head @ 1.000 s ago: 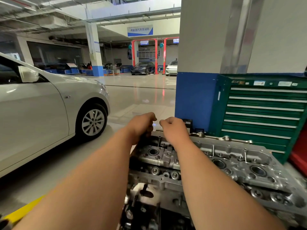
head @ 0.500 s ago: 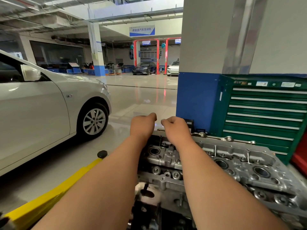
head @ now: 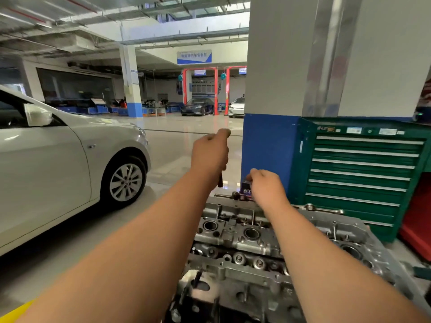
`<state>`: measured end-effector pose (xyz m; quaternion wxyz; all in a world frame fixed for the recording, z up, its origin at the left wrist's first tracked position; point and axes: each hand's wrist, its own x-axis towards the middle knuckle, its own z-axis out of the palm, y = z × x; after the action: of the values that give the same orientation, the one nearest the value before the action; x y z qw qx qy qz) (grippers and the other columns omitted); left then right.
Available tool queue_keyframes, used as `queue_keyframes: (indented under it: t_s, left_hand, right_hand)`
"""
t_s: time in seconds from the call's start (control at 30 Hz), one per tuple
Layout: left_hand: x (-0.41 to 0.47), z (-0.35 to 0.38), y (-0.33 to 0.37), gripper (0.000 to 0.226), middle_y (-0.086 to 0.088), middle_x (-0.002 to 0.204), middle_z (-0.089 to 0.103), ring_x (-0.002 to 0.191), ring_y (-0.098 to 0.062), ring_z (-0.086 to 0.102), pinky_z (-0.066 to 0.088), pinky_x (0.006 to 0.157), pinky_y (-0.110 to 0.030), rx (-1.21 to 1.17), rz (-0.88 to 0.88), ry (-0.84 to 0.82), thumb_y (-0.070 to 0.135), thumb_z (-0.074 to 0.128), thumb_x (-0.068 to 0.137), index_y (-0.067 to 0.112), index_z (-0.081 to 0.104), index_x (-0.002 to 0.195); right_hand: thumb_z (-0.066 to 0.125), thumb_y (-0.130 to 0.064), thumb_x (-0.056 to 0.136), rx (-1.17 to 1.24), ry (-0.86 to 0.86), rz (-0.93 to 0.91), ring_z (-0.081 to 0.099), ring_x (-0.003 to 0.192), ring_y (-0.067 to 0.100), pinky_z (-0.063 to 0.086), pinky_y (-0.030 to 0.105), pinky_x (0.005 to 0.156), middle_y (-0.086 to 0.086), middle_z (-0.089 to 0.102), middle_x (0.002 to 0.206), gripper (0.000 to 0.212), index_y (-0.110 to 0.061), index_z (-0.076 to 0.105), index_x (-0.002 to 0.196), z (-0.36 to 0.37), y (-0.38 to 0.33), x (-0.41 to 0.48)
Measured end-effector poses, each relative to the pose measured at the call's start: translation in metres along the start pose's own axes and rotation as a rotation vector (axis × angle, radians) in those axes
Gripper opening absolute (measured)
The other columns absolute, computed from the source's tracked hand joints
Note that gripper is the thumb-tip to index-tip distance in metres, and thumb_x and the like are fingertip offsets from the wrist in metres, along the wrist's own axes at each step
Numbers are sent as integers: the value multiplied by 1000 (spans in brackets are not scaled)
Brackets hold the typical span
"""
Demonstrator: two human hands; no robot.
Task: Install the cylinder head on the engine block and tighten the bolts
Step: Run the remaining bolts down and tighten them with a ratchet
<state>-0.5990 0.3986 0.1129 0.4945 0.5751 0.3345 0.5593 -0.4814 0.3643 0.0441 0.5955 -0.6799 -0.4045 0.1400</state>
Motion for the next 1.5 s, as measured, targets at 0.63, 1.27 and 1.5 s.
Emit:
queue_keyframes:
  t_s: [0.63,1.27,1.5]
  left_hand:
    - [-27,15,-80,24,2,74,54,63,-12,51,39,55,-23,178,123,-45,40,59,89,21,46,81]
    - [-32,1,-83,28,9,67,59,64,-8,58,44,59,-24,301,299,36,40,77,75,24,54,71]
    - [-34,6,-84,13,5,77,63,73,-14,62,44,65,-27,266,257,-35,34,64,83,23,58,80]
  right_hand:
    - [56,-30,91,-256,-202,-185,53,66,4,36,21,55,-15,59,73,9,-25,63,88,-24,26,-19]
    - [56,-21,85,-342,-490,-224,55,61,12,43,25,54,1,69,78,9,-22,65,86,-16,9,-38]
    - [60,-15,84,-368,-438,-203,49,58,15,38,27,53,4,62,71,9,-9,65,88,-13,12,-35]
